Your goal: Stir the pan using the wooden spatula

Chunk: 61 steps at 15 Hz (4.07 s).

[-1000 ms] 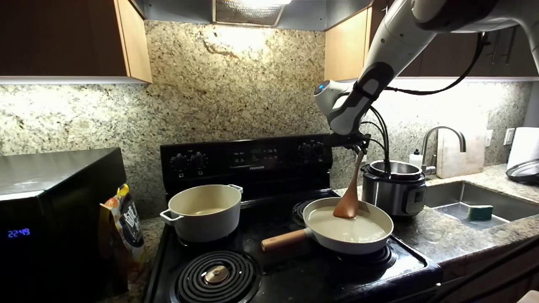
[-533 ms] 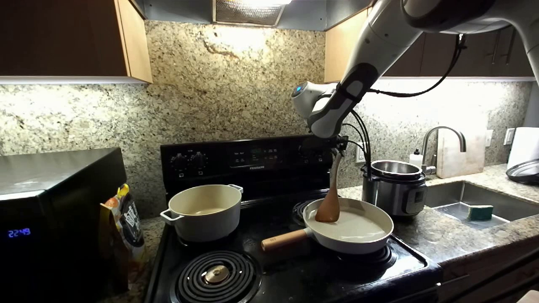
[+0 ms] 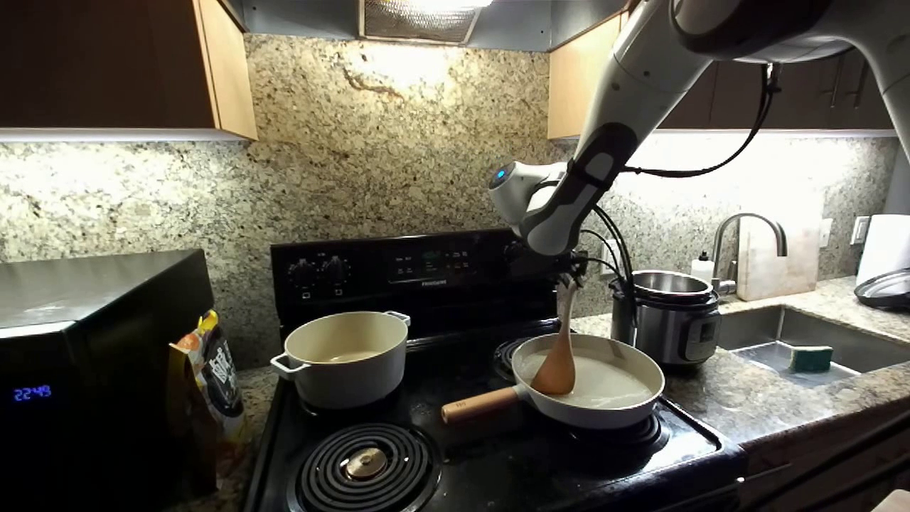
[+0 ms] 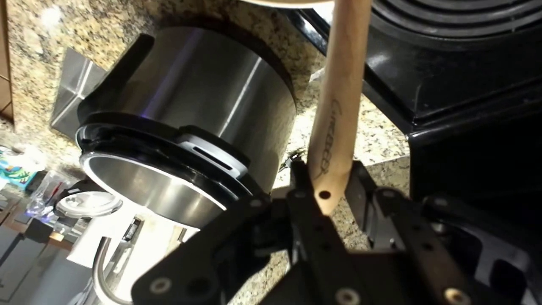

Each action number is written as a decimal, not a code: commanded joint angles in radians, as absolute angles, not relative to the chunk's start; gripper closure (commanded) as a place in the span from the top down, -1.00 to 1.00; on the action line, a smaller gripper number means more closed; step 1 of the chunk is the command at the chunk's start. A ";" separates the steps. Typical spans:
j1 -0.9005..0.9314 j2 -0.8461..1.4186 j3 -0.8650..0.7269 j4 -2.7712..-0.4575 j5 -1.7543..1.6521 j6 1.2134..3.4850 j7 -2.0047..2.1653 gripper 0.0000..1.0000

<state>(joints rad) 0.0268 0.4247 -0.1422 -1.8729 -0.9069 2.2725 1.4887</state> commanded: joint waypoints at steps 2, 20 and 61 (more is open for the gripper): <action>-0.011 0.391 -0.162 -1.973 -0.923 2.337 1.476 -0.87; -0.135 0.361 -0.272 -1.961 -0.812 2.365 1.458 -0.87; -0.021 0.380 -0.171 -1.973 -0.912 2.328 1.494 -0.87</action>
